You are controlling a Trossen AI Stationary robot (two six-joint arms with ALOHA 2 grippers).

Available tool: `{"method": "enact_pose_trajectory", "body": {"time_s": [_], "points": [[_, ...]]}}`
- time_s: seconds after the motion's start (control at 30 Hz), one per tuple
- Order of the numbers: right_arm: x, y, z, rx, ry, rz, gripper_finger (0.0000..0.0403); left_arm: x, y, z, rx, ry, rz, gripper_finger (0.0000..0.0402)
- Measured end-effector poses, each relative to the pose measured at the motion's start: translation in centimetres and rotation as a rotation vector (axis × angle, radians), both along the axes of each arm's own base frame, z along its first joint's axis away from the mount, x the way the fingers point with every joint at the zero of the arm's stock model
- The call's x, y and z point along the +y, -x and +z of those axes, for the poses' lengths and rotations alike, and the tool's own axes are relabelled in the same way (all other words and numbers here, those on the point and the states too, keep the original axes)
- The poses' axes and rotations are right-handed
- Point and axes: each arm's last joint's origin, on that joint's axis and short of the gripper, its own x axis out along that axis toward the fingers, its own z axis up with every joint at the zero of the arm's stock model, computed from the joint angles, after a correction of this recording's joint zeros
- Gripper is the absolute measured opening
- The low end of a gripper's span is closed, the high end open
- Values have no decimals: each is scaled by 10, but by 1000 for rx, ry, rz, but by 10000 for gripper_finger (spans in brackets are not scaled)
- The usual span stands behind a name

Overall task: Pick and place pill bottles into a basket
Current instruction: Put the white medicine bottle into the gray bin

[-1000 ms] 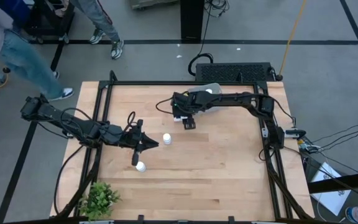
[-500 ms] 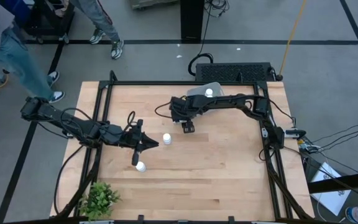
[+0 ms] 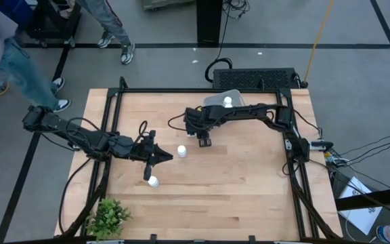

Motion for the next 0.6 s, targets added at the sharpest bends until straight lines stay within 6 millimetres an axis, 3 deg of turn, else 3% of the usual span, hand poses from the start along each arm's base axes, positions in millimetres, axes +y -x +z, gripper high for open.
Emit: {"method": "enact_pose_trajectory", "body": {"time_s": [0.27, 0.4, 0.6], "points": [[16, -3, 0, 24, 88, 1, 133, 0, 0, 0, 2, 23, 6, 35], [21, 1, 9, 28, 85, -30, 134, 0, 0, 0, -3, 20, 7, 35], [32, 5, 30, 15, 213, -39, 134, 1, -1, 4, -37, 66, 17, 35]]}}
